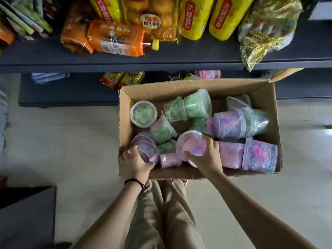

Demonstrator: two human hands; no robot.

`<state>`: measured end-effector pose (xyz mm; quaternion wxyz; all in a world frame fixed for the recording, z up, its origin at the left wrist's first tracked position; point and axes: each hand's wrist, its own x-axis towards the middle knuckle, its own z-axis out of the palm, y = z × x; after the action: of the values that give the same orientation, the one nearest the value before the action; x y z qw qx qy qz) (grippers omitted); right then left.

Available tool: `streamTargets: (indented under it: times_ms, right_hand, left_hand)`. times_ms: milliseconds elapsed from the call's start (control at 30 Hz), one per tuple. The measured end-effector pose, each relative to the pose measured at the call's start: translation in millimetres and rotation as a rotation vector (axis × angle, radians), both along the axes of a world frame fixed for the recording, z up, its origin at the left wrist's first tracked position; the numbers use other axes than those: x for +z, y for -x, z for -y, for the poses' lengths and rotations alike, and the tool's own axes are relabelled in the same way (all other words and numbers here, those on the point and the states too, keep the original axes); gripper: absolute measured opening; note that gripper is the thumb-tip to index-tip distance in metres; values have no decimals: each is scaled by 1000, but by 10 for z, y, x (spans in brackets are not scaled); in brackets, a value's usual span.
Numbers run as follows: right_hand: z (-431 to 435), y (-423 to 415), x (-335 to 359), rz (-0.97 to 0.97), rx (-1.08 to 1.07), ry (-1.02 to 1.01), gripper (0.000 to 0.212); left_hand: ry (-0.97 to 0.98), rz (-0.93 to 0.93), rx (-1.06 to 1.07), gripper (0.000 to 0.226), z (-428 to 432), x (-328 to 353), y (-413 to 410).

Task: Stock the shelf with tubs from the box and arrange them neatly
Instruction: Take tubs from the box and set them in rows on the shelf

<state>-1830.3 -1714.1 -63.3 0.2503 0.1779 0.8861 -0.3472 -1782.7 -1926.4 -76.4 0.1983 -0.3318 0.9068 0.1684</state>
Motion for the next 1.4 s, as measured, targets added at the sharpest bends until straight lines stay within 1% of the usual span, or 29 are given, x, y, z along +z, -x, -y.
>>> streamTargets:
  times_ms: [67,133,200,267,333,400,433,500,567,600,667,733,800,867,900,1000,1100,1200,1300,1400]
  right_hand:
    - [3,22,24,-85,-34,54,83]
    - [15,36,41,-125,-62,101,80]
    - [30,51,34,-137,-80,148,79]
    - [21,56,-10,-123,-97,186,79]
    - [-8,50,-95,-63,-132,209,76]
    - [-47,34,-194,-1,-135,183,75]
    - [-66,19,-224,29,-116,157,76]
    - [-98,0,-226,84,-83,135,80]
    - [-112,-5,-203,93,-75,182,96]
    - [-106,3,-194,91,-82,211,106]
    - [-58,39,-181,105,-81,230,122]
    - [19,89,-181,154,-60,184,127]
    - [86,123,-184,224,-54,147,126]
    - [159,124,-178,269,-56,156,123]
    - [194,117,-182,266,-70,166,121]
    - [290,127,-153,215,-146,164,112]
    - [321,152,-26,219,-160,159,111]
    - [367,192,277,140,-133,227,112]
    - [442,296,741,7,-150,363,111]
    - [545,449,1275,-140,-137,501,119]
  left_hand:
    - [13,-81,9,76,-3,65,-32]
    - [-39,-220,71,77,-33,125,-66]
    - [-195,-343,145,78,-71,142,-55]
    - [-373,-373,214,78,-135,100,-25]
    - [-470,-349,295,79,-211,41,-5]
    - [-510,-298,360,81,-264,18,14]
    - [-510,-270,366,88,-271,7,20]
    - [-503,-181,329,111,-235,-9,58]
    - [-489,-55,270,124,-166,-34,107]
    - [-464,9,223,125,-144,-37,136]
    - [-404,96,119,117,-123,-38,170]
    - [-399,108,138,109,-146,-40,182]
    - [-482,36,283,110,-191,-63,174]
    - [-561,-77,422,97,-235,-91,167]
    - [-580,-106,457,92,-252,-86,165]
    - [-588,-145,454,79,-257,-21,159]
    - [-577,-211,426,73,-187,193,190]
    - [-600,-337,469,69,-43,520,290]
    - [-719,-463,522,71,112,924,468]
    - [-759,-605,484,75,260,1468,673]
